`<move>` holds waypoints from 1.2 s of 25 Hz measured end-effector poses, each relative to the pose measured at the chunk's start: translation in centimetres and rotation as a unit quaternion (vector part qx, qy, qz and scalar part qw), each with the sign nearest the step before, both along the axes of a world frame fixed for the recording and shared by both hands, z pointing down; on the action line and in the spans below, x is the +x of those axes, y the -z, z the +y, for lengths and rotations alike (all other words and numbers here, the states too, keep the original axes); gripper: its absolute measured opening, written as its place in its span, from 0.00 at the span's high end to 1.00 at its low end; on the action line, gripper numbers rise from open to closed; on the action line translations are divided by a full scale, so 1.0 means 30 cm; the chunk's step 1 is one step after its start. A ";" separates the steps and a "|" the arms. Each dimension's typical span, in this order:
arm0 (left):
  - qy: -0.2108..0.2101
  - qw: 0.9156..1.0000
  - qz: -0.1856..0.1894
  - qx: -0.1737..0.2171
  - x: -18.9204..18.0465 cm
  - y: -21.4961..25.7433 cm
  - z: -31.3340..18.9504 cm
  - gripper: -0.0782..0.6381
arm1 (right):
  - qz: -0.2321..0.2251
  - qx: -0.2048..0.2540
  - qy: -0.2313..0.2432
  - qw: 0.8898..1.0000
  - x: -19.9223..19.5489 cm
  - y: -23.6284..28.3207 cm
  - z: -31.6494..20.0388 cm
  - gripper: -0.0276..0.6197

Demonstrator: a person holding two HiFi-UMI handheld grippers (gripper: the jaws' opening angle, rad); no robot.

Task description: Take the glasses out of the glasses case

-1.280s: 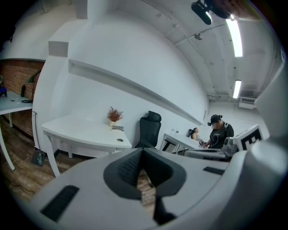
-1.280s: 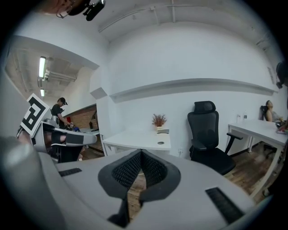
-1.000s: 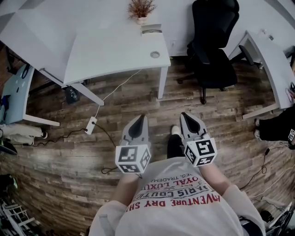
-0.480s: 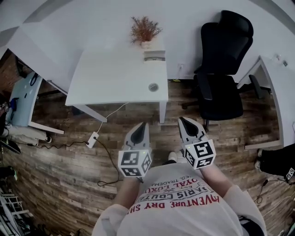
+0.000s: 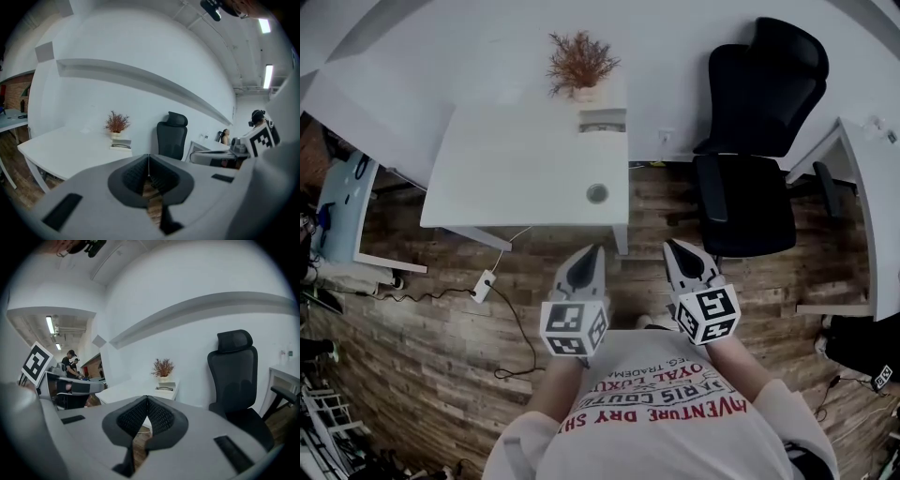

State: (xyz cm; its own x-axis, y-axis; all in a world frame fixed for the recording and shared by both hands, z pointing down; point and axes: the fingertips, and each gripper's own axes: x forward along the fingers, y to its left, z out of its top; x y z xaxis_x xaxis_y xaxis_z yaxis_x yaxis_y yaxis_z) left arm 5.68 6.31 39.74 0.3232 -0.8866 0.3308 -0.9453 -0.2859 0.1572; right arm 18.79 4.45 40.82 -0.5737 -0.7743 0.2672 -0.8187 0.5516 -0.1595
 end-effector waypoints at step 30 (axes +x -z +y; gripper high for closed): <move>-0.094 0.994 0.031 -0.042 -0.442 -0.093 -0.950 0.88 | 0.051 -0.057 -0.051 0.996 -0.443 -0.086 -0.895 0.94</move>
State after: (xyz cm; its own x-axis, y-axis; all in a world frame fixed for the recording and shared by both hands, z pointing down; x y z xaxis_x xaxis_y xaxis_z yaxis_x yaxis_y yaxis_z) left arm -7.57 -22.20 42.52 0.5023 -0.7792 0.3749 -0.8643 -0.4393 0.2448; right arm 5.50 -22.39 43.39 -0.4597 -0.7880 0.4095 -0.8843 0.4485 -0.1298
